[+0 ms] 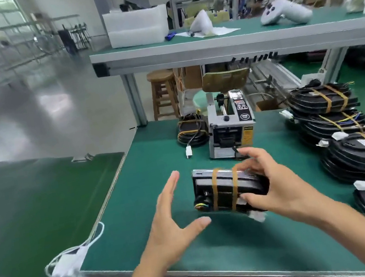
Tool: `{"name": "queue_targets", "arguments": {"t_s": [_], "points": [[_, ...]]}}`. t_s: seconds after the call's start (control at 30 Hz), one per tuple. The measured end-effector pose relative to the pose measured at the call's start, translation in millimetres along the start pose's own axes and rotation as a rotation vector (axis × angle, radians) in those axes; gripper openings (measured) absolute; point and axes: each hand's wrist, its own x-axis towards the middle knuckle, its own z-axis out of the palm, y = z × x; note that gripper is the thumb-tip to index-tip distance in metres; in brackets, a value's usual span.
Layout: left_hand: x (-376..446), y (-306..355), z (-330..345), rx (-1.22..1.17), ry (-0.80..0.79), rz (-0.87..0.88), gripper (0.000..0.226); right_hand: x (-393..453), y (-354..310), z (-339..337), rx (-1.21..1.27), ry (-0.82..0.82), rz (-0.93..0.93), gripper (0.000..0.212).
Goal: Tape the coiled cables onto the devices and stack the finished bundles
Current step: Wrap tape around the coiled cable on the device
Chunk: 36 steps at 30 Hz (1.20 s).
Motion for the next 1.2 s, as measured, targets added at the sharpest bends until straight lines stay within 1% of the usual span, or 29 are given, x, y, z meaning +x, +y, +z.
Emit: {"name": "queue_targets", "arguments": {"t_s": [0.1,0.17,0.23,0.3,0.37,0.43,0.53,0.6,0.67,0.73,0.77,0.8,0.83,0.87,0.93,1.03,1.2], "points": [[4.4,-6.6,6.0,0.033,-0.118,0.004,0.108,7.7,2.5,-1.0,-0.053,-0.125,-0.021,0.090],[6.2,-9.3,13.6,-0.024,-0.143,-0.036,0.094,10.4,5.9,0.1,-0.059,-0.165,-0.026,0.088],[4.7,-10.9,22.3,-0.172,-0.113,-0.037,0.072,11.0,9.6,0.6,-0.070,-0.184,-0.024,0.087],[1.7,-10.0,30.0,-0.288,-0.049,-0.028,0.054,10.6,14.5,-0.1,-0.088,-0.193,-0.027,0.087],[0.7,-10.1,35.2,-0.310,-0.004,-0.013,0.038,9.5,19.2,-1.0,-0.104,-0.206,-0.019,0.089],[1.3,-11.7,39.0,-0.267,0.021,0.005,0.030,7.4,23.5,-1.6,-0.130,-0.210,-0.011,0.089],[-0.6,-17.9,42.7,-0.206,0.038,0.048,0.034,1.5,24.4,-2.9,-0.152,-0.194,-0.005,0.085],[-3.2,-21.0,46.0,-0.162,0.051,0.088,0.039,-4.7,16.1,-4.1,-0.115,-0.134,-0.017,0.074],[-5.1,-22.4,49.5,-0.113,0.073,0.131,0.039,-11.0,0.5,-1.2,-0.023,-0.001,-0.041,0.054],[-5.7,-21.7,51.5,-0.074,0.085,0.181,0.039,-15.2,-19.3,8.7,0.042,0.174,-0.056,0.027],[-5.5,-21.1,51.8,-0.062,0.088,0.197,0.040,-15.8,-27.7,15.3,0.066,0.229,-0.035,0.013],[-5.5,-20.8,51.7,-0.055,0.090,0.205,0.041,-15.0,-34.5,21.3,0.105,0.231,0.012,0.009],[-5.6,-20.8,51.4,-0.051,0.091,0.208,0.042,-13.1,-39.1,26.7,0.151,0.180,0.073,0.013],[-6.2,-20.9,51.3,-0.050,0.092,0.208,0.042,-10.8,-42.5,31.0,0.183,0.091,0.135,0.016],[-7.2,-21.3,51.2,-0.052,0.094,0.207,0.042,-5.4,-45.0,34.2,0.183,-0.048,0.208,0.017],[-7.3,-21.0,51.3,-0.056,0.101,0.216,0.042,1.0,-45.9,32.2,0.174,-0.099,0.251,0.017],[-7.9,-22.6,51.6,-0.042,0.084,0.229,0.044,6.7,-48.2,28.4,0.069,-0.180,0.281,0.012]]}}
